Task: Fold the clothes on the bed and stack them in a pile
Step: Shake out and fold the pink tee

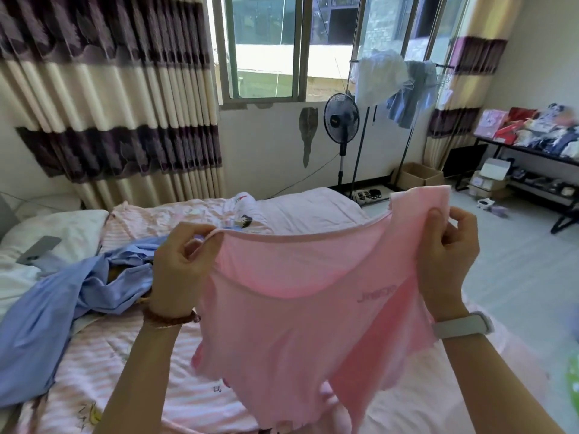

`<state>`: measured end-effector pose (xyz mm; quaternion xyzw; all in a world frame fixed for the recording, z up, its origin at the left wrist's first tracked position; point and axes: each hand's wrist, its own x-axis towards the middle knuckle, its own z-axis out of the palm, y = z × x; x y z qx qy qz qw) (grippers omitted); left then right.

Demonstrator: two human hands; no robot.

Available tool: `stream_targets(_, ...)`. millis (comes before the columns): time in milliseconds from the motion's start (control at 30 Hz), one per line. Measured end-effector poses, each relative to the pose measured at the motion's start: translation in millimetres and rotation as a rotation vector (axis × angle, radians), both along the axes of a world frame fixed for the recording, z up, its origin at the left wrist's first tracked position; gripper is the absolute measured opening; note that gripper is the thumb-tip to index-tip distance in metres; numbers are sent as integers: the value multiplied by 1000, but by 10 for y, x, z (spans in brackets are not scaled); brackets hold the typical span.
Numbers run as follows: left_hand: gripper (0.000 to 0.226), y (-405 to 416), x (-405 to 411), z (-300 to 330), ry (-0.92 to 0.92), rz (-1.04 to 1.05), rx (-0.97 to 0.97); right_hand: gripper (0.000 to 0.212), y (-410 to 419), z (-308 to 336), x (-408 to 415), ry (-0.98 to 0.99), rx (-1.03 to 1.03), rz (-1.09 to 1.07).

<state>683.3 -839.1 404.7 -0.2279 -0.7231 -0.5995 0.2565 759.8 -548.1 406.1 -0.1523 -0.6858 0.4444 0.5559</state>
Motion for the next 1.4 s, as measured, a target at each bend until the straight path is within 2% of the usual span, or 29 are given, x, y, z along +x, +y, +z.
stream_targets(67, 24, 15, -68, 89, 33, 94, 7, 9, -49, 74, -64, -22, 6, 12)
stream_targets(133, 11, 1, -503, 323, 92, 232, 75, 8, -46, 305, -642, 23, -16, 73)
stream_targets(167, 5, 13, -550, 331, 87, 226, 97, 7, -34, 308, -690, 29, -8, 73)
stream_targets(233, 8, 51, -646, 359, 74, 262, 120, 6, -23, 327, -817, 24, 10, 110)
stream_targets(300, 11, 84, -867, 304, 35, 307, 56, 7, 44, 236, -1034, -25, 30, 141)
stream_targets(400, 17, 136, -1426, 35, -113, 387, -120, 4, 167, -91, -1614, -196, 31, 192)
stream_targets(533, 21, 183, -2229, -591, -334, 419, -393, 17, 440, -886, -2455, -522, 36, 285)
stream_targets(633, 29, 266, -2961, -1132, -543, 417, -522, 25, 595, -1479, -3180, -734, 16, 315)
stream_targets(733, 63, 361, -3613, -1696, -830, 371, -401, 30, 677, -2050, -3799, -924, 1, 347)
stream_targets(767, 66, 379, -3749, -1903, -865, 372, -314, 35, 694, -2236, -3941, -979, -16, 364)
stream_targets(833, 59, 380, -3838, -2394, -886, 374, -248, 45, 717, -2663, -4069, -1086, -11, 390)
stream_targets(967, 44, 242, -3388, -3437, -1073, 395, -306, 46, 648, -3570, -3666, -1258, -57, 407)
stream_targets(1100, 41, 77, -2463, -4161, -1168, 566, -326, 38, 527, -4180, -2857, -1246, -234, 280)
stream_targets(1167, 41, 0, -1934, -4372, -1184, 697, -286, 34, 439, -4357, -2385, -1183, -282, 184)
stream_targets(1233, 36, -122, -1439, -4508, -1279, 763, -201, 31, 344, -4499, -1897, -1186, -382, 100)
stream_targets(1300, 28, -255, -1035, -4614, -1386, 728, -153, 25, 239, -4622, -1439, -1257, -526, 110)
stream_targets(1400, 22, -414, -711, -4689, -1375, 699, -160, 23, 77, -4767, -866, -1401, -593, 193)
